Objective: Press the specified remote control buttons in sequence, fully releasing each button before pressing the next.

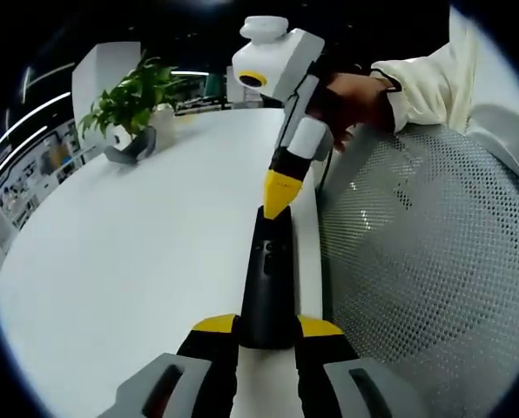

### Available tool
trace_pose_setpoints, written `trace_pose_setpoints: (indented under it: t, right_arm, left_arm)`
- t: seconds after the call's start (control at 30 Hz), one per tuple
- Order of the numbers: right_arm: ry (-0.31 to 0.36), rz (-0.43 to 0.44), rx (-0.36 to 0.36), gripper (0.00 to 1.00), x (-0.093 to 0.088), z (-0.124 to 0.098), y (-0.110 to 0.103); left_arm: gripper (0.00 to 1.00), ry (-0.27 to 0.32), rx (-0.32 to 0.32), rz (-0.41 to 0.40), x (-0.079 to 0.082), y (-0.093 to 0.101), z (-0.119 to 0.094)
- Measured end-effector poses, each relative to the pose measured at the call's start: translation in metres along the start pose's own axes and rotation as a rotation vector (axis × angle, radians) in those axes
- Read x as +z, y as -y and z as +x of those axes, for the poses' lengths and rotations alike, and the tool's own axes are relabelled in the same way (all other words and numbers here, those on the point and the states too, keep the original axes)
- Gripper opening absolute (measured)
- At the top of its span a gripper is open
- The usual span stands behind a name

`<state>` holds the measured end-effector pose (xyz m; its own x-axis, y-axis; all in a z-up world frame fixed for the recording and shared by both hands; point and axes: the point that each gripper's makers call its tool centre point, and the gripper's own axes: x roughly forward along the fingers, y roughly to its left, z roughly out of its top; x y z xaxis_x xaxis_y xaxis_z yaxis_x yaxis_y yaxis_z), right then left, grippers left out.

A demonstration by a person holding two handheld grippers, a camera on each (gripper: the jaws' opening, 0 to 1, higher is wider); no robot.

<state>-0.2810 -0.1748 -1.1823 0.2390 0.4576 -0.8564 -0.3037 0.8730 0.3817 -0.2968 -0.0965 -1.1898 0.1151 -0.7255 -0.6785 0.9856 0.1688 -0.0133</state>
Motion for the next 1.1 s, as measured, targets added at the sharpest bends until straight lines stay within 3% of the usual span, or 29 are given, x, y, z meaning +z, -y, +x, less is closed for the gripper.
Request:
trace_pose_setpoints:
  t: [0.17, 0.37, 0.8, 0.87, 1.1]
  right_arm:
    - [0.004, 0.001, 0.002, 0.00, -0.0007, -0.0015, 0.0006]
    - [0.004, -0.100, -0.039, 0.00, -0.0014, 0.0007, 0.0003]
    - [-0.003, -0.059, -0.020, 0.00, 0.0006, -0.0013, 0.0008]
    - [0.031, -0.079, -0.034, 0.00, 0.0055, -0.0006, 0.0017]
    - [0.014, -0.121, -0.023, 0.00, 0.0033, 0.0026, -0.0046]
  left_arm:
    - [0.24, 0.000, 0.000, 0.002, 0.0001, 0.0001, 0.0000]
    - [0.24, 0.003, 0.001, 0.004, 0.0003, -0.0002, 0.0002]
    - [0.24, 0.001, 0.001, 0.005, 0.0007, 0.0001, 0.0008]
    - [0.24, -0.001, -0.005, 0.006, 0.0009, 0.0021, 0.0019]
    - [0.24, 0.008, -0.012, 0.023, 0.0043, 0.0053, 0.0028]
